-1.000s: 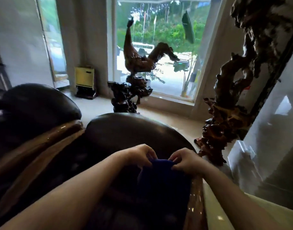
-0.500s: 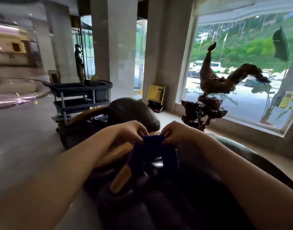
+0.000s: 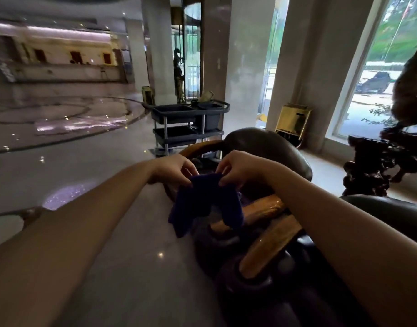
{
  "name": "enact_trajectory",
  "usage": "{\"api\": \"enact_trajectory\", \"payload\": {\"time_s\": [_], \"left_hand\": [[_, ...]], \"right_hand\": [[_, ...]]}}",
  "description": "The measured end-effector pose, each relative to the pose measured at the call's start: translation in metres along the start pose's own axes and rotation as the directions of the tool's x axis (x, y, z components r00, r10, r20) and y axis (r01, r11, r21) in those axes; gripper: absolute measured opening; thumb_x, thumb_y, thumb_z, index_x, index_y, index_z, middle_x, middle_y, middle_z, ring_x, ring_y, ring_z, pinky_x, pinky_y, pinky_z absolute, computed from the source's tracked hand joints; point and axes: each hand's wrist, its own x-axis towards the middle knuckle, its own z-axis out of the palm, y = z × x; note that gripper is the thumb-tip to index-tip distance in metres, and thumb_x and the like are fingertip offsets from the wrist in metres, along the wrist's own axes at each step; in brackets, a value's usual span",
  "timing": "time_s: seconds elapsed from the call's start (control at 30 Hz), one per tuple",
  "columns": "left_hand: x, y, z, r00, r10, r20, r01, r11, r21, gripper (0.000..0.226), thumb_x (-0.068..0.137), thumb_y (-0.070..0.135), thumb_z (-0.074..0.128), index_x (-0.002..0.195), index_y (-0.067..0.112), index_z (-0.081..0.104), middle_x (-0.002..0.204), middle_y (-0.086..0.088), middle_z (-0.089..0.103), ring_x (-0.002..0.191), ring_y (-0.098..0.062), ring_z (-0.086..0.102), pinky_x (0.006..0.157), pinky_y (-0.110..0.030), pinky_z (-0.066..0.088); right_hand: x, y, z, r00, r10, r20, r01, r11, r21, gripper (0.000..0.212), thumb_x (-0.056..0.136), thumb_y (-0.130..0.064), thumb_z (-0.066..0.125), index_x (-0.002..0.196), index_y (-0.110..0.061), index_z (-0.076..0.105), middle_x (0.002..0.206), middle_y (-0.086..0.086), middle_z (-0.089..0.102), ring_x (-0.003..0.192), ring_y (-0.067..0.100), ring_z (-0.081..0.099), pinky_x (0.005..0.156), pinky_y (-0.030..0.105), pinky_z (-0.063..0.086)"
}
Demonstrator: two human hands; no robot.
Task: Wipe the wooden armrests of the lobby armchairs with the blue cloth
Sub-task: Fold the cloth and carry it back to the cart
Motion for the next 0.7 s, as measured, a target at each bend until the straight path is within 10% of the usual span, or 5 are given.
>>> {"api": "enact_trajectory", "payload": {"time_s": [0.7], "left_hand": [[0.179, -0.250, -0.294, 0.957, -0.173, -0.235, 0.178, 0.984, 0.000, 0.026, 0.082, 0.001, 0.061, 0.106, 0.010, 0.062, 0.100, -0.007, 0.067, 0.091, -0.017, 0.066, 0.078, -0.030, 0.055]], "right_hand": [[0.504, -0.056, -0.014, 0.950, -0.254, 0.182, 0.258, 0.966, 0.001, 0.019, 0.077, -0.008, 0.070, 0.079, -0.026, 0.063, 0.082, -0.005, 0.063, 0.069, 0.011, 0.066, 0.049, 0.015, 0.051]]}}
